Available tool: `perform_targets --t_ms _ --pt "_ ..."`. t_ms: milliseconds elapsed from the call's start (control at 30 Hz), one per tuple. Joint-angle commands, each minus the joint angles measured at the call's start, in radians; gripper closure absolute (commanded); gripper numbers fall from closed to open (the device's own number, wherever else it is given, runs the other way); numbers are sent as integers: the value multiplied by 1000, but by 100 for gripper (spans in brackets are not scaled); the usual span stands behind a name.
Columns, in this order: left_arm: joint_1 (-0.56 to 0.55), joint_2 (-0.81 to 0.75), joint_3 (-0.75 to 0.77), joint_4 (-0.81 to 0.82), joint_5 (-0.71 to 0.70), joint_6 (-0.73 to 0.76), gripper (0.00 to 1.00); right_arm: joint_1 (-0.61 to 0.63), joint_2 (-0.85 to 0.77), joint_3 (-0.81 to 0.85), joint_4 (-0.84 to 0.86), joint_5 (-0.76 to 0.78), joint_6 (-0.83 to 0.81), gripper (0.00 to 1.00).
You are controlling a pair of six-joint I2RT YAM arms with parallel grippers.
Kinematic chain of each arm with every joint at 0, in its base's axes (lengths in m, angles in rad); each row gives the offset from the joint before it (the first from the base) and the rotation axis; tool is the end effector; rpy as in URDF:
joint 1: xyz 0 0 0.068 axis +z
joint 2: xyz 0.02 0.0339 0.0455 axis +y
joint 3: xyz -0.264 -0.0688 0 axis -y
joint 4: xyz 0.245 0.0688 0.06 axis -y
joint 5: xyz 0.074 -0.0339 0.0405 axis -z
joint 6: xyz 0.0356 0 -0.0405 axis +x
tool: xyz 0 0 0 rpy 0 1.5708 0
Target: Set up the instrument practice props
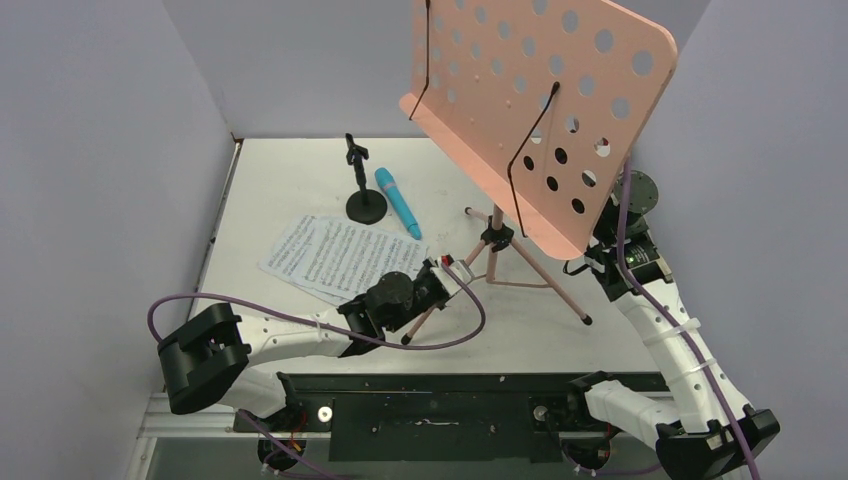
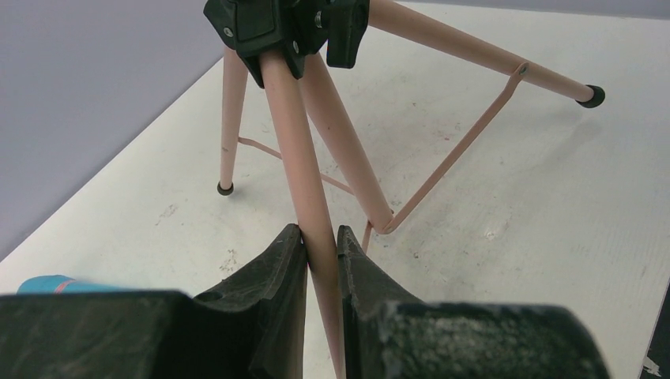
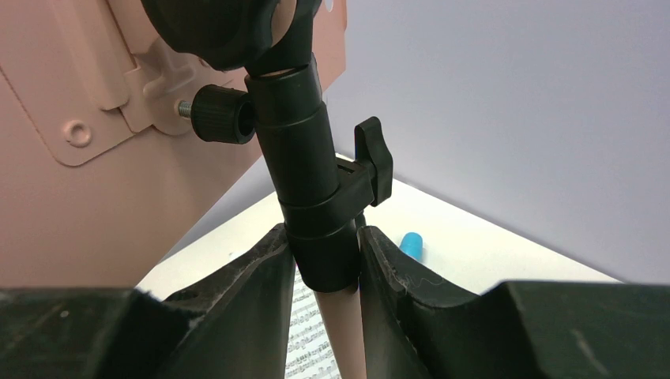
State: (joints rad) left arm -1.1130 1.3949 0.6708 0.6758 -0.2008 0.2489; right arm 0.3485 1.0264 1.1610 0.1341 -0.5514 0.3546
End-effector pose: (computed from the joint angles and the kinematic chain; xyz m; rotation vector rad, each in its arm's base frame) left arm 0.1415 -0.2712 0.2508 0.9068 1.3684 -0.5025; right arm 0.1991 0.0922 0.4594 -0.4856 1.3201 0.9462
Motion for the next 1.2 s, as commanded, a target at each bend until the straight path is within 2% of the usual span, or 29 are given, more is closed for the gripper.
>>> perform_targets --t_ms 0,1033,1167 --pt "-16 -5 -15 -68 21 20 100 -2 -85 50 429 94 7 95" --pt "-17 60 -77 -80 -95 -73 100 -2 -55 -5 452 111 -5 95" --pt "-17 78 -68 -76 -103 -81 100 -3 -67 -30 440 119 -4 92"
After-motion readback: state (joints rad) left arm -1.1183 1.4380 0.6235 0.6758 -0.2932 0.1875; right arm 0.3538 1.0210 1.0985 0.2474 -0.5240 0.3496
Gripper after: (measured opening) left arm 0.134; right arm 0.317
